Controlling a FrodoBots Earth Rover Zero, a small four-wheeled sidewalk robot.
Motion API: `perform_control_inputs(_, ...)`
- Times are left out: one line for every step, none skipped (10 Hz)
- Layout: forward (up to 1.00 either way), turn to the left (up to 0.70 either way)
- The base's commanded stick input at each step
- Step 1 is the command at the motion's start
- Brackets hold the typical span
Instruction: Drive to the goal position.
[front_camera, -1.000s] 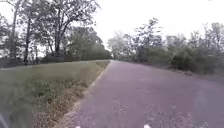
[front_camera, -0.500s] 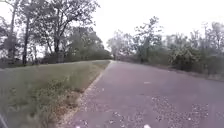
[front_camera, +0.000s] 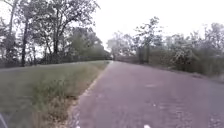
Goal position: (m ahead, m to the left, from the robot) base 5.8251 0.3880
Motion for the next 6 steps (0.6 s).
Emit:
perform_control_inputs(0.70, 0.00)
perform_control_inputs(0.70, 0.00)
perform_control_inputs(0.70, 0.00)
perform_control_inputs(0.70, 0.00)
perform_control_inputs(0.70, 0.00)
perform_control_inputs(0.70, 0.00)
